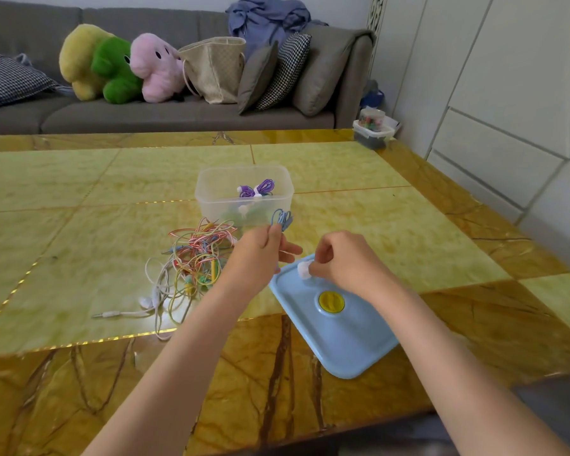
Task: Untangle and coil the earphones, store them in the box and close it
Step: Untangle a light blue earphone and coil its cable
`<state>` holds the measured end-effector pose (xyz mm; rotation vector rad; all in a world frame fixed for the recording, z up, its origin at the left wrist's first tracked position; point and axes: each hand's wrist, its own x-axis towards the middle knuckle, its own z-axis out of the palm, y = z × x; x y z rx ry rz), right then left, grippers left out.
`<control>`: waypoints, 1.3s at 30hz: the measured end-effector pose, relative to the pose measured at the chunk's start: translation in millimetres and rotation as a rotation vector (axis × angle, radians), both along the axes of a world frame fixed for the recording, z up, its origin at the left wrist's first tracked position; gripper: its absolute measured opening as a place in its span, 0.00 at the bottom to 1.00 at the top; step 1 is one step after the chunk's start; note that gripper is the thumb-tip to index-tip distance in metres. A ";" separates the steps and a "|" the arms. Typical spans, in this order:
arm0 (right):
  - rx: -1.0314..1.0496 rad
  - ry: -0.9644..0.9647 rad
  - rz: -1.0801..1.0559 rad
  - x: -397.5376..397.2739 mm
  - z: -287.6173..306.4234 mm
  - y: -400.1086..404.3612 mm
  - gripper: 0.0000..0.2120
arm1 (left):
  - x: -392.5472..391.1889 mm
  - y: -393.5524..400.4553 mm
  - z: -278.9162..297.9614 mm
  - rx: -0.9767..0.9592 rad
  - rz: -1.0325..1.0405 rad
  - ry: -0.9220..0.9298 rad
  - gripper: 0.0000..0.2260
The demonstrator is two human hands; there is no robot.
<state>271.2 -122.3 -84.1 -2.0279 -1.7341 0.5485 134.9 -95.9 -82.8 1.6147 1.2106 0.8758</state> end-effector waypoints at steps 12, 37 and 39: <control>0.125 0.290 -0.029 13.1 7.1 -3.3 0.06 | 22.2 -6.9 -1.1 -0.245 -0.092 -0.221 0.16; 0.466 0.271 0.139 0.7 17.6 -9.7 0.04 | 18.4 -20.2 15.0 -0.395 -0.251 -0.306 0.14; 0.452 0.311 0.168 1.0 19.9 -10.1 0.06 | 14.1 -18.5 17.9 -0.410 -0.246 -0.331 0.14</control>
